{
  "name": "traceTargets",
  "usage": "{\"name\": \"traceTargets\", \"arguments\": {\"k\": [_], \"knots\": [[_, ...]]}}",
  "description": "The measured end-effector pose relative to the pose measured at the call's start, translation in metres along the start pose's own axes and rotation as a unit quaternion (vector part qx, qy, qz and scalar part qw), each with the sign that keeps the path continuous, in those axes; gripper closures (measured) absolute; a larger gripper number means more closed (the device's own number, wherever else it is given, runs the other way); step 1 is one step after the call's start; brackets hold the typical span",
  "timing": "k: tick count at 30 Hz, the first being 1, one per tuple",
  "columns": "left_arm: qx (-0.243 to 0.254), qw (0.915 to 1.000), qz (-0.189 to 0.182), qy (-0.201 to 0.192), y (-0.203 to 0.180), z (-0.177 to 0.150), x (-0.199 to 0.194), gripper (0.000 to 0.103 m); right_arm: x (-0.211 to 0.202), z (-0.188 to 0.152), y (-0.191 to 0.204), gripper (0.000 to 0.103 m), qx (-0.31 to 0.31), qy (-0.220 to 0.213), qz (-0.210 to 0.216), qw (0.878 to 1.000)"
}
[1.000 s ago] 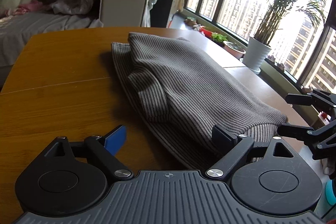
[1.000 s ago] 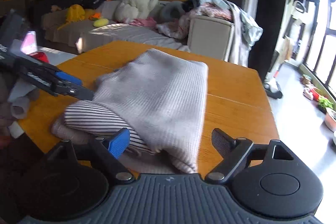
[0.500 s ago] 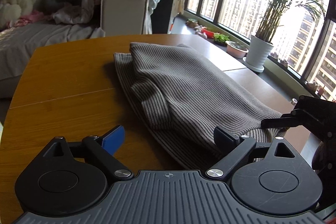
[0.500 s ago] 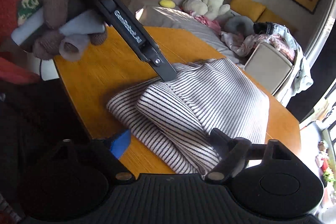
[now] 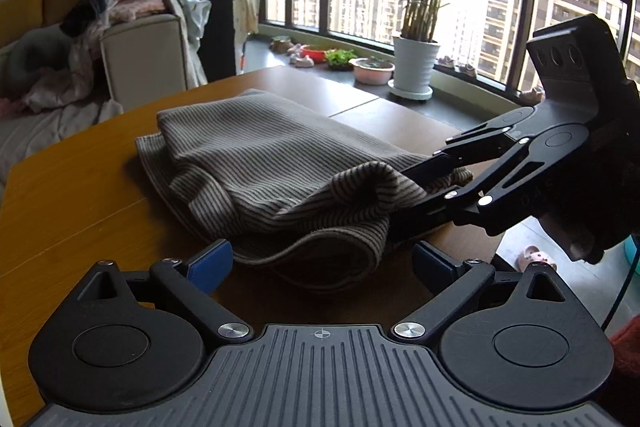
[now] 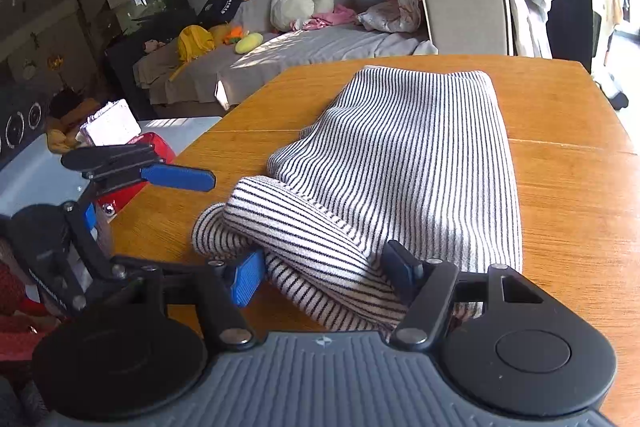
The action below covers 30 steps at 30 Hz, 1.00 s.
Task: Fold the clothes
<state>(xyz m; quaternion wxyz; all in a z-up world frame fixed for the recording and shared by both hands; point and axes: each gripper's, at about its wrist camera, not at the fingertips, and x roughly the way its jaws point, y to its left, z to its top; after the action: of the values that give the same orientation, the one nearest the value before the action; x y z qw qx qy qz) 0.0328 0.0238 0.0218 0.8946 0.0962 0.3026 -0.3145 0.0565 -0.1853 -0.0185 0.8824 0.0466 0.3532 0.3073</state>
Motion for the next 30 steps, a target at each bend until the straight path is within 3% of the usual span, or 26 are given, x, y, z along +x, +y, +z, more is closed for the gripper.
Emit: {"name": "traceTargets", "arguments": {"k": [4,7,10,13,18,22,23,25,26,30], "knots": [[0.015,0.9993,0.027,0.021,-0.006,-0.003,0.017,0.004,0.004,-0.002,0.012,0.037,-0.045,-0.003,-0.019,0.999],[-0.011,0.9981,0.05,0.033,0.001,0.0,0.027,0.004,0.003,-0.011,0.031,0.034,-0.122,-0.01,-0.05,0.991],[-0.055,0.997,0.042,0.036,0.014,0.003,0.028,0.003,-0.002,-0.017,0.041,0.027,-0.165,-0.022,-0.067,0.984],[-0.081,0.9957,0.033,0.031,0.02,0.006,0.024,0.003,-0.003,-0.027,0.051,0.021,-0.227,-0.028,-0.1,0.968],[-0.103,0.9941,0.021,0.025,0.023,0.009,0.024,0.003,0.015,-0.048,0.072,0.021,-0.326,-0.027,-0.167,0.93],[-0.112,0.9933,0.017,0.022,0.025,0.009,0.023,0.003,0.03,-0.05,0.081,0.023,-0.366,-0.045,-0.201,0.908],[-0.115,0.993,0.016,0.021,0.026,0.009,0.021,0.003,0.032,-0.049,0.081,0.026,-0.37,-0.048,-0.202,0.905],[-0.118,0.9927,0.018,0.018,0.027,0.009,0.018,0.003,0.033,-0.044,0.081,0.049,-0.368,-0.047,-0.189,0.909],[-0.12,0.9925,0.019,0.013,0.029,0.01,0.016,0.004,0.031,-0.039,0.081,0.055,-0.355,-0.048,-0.18,0.916],[-0.138,0.9903,0.013,-0.012,0.04,0.016,0.0,0.004,0.025,-0.02,0.074,0.066,-0.313,-0.049,-0.169,0.933]]}}
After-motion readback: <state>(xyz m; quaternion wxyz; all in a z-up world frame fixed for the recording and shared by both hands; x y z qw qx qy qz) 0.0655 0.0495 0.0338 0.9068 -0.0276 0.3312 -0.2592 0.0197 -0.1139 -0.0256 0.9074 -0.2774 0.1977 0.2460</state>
